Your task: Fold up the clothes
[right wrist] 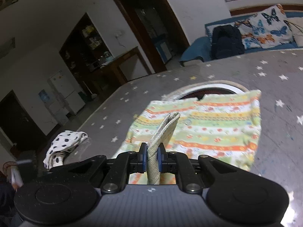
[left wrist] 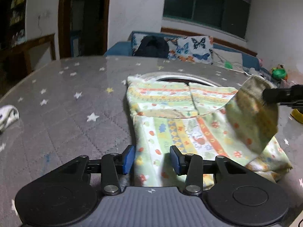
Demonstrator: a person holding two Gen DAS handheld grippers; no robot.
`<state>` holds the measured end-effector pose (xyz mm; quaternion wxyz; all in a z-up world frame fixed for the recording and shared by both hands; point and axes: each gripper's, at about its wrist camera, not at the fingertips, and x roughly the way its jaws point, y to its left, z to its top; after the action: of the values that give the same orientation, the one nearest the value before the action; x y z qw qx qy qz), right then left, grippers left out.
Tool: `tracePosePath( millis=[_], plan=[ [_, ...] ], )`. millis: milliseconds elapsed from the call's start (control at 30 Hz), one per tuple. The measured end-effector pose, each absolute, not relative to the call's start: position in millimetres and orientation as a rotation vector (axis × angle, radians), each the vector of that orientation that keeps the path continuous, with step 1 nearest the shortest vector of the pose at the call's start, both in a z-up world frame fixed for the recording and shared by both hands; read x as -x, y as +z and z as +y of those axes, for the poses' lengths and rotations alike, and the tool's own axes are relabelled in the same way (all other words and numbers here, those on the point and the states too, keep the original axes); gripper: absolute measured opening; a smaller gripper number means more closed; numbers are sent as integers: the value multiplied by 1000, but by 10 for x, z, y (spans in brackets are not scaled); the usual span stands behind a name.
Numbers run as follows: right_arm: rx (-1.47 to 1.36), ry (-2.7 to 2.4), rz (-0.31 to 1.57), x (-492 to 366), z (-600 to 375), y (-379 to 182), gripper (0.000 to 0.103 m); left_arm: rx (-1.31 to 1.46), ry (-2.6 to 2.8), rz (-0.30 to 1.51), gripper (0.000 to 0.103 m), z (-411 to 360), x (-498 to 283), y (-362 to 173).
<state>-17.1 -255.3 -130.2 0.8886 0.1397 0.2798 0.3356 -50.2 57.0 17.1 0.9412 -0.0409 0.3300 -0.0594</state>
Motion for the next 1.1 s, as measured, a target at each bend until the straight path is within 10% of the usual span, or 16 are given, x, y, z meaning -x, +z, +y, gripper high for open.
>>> tracePosePath(
  millis=[167, 1100],
  plan=[
    [-268, 743, 557, 160, -2379, -1182, 10, 115, -105, 669, 12, 660, 497, 140],
    [-143, 534, 560, 276, -2479, -1350, 22, 0, -76, 662, 16, 516, -9, 212]
  ],
)
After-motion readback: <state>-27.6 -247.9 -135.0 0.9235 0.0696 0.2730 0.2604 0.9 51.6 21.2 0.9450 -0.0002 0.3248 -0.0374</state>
